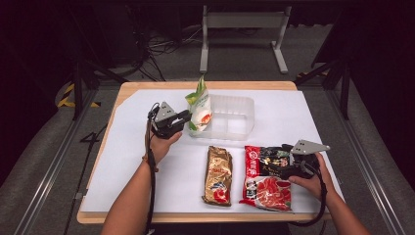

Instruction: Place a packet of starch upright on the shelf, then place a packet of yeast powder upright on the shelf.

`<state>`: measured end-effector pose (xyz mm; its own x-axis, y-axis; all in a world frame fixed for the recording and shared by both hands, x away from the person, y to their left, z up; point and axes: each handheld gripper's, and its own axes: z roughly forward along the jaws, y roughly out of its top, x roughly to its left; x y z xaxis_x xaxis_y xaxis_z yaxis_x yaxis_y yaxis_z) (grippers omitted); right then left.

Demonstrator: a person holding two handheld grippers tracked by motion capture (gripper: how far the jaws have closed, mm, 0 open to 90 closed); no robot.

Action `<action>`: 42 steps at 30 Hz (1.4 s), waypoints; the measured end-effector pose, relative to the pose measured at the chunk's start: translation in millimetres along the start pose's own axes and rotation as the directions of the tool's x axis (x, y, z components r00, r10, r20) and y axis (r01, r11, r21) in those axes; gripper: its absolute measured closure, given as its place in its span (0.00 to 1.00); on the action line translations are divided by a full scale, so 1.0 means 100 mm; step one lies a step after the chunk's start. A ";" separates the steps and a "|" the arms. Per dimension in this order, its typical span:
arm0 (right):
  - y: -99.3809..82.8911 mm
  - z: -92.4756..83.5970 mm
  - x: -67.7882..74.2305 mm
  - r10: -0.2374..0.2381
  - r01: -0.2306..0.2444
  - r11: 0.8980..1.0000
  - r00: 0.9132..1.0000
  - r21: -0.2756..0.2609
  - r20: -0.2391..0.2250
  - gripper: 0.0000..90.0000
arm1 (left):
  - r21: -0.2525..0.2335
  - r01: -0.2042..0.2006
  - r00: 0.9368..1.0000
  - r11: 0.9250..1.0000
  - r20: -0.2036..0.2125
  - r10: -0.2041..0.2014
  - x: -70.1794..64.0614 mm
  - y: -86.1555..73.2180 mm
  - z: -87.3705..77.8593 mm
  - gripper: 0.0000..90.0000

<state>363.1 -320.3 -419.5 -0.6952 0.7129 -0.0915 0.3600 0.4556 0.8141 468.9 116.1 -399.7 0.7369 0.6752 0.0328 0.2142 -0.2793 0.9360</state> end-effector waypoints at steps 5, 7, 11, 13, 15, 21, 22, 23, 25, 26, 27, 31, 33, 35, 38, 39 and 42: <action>0.00 -0.01 -0.01 0.010 -0.010 1.000 1.000 -0.005 0.000 0.16 | 0.010 -0.028 0.999 1.000 0.016 0.028 -0.06 0.01 -0.08 0.84; 0.00 -0.01 -0.01 0.010 -0.010 1.000 1.000 -0.007 -0.002 0.16 | 0.019 -0.049 0.998 0.999 0.031 0.048 -0.11 0.02 -0.17 0.81; 0.01 -0.01 -0.02 0.015 -0.015 1.000 1.000 -0.012 -0.004 0.16 | 0.034 -0.073 0.997 0.997 0.043 0.071 -0.15 0.02 -0.27 0.78; 0.02 -0.01 -0.04 0.018 -0.018 1.000 1.000 -0.015 -0.002 0.16 | 0.055 -0.082 0.996 0.995 0.041 0.079 -0.17 0.00 -0.34 0.71; 0.04 0.00 -0.04 0.019 -0.019 1.000 1.000 -0.017 -0.004 0.16 | 0.065 -0.088 0.996 0.994 0.019 0.087 -0.20 -0.01 -0.42 0.57; 0.07 0.04 -0.03 0.020 -0.020 1.000 1.000 -0.018 -0.010 0.17 | 0.117 -0.097 0.994 0.988 0.058 0.091 -0.33 -0.13 -0.63 0.38; 0.07 0.04 -0.03 0.020 -0.020 1.000 1.000 -0.018 -0.010 0.17 | 0.128 -0.097 0.994 0.987 0.064 0.090 -0.37 -0.15 -0.66 0.38; 0.07 0.04 -0.03 0.018 -0.018 1.000 1.000 -0.018 -0.008 0.18 | 0.143 -0.105 0.993 0.984 0.069 0.096 -0.41 -0.18 -0.70 0.36; 0.07 0.03 -0.03 0.021 -0.021 0.999 1.000 -0.025 -0.003 0.18 | 0.169 -0.093 0.991 0.981 0.111 0.075 -0.45 -0.21 -0.74 0.29; 0.07 0.03 -0.04 0.025 -0.025 0.999 1.000 -0.027 -0.006 0.18 | 0.181 -0.083 0.990 0.980 0.125 0.060 -0.48 -0.24 -0.76 0.26; 0.07 0.03 -0.04 0.028 -0.028 0.999 1.000 -0.027 -0.006 0.18 | 0.188 -0.079 0.990 0.979 0.127 0.055 -0.51 -0.28 -0.78 0.26; 0.09 0.05 -0.02 0.022 -0.022 1.000 1.000 -0.022 -0.009 0.18 | 0.203 -0.068 0.982 0.977 0.187 0.030 -0.64 -0.41 -0.85 0.21; 0.11 0.07 0.01 0.016 -0.016 1.000 1.000 -0.020 -0.016 0.18 | 0.203 -0.076 0.978 0.976 0.207 0.033 -0.68 -0.45 -0.86 0.19; 0.12 0.08 0.03 0.012 -0.012 1.000 1.000 -0.020 -0.021 0.18 | 0.215 -0.087 0.971 0.973 0.235 0.035 -0.72 -0.48 -0.86 0.21; 0.14 0.10 0.05 0.006 -0.007 1.000 1.000 -0.027 -0.018 0.21 | 0.229 -0.107 0.961 0.968 0.272 0.042 -0.79 -0.52 -0.82 0.22; 0.14 0.11 0.07 0.009 -0.010 1.000 1.000 -0.030 -0.027 0.21 | 0.232 -0.104 0.961 0.967 0.272 0.038 -0.81 -0.52 -0.81 0.22; 0.16 0.14 0.13 -0.005 0.004 1.000 0.999 -0.023 -0.048 0.21 | 0.243 -0.096 0.958 0.965 0.287 0.023 -0.84 -0.55 -0.77 0.19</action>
<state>368.6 -296.5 -415.1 -0.7260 0.6843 -0.0678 0.3432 0.4460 0.8266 346.2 127.5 -426.5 0.8946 0.4444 -0.0474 0.2916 -0.5002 0.8153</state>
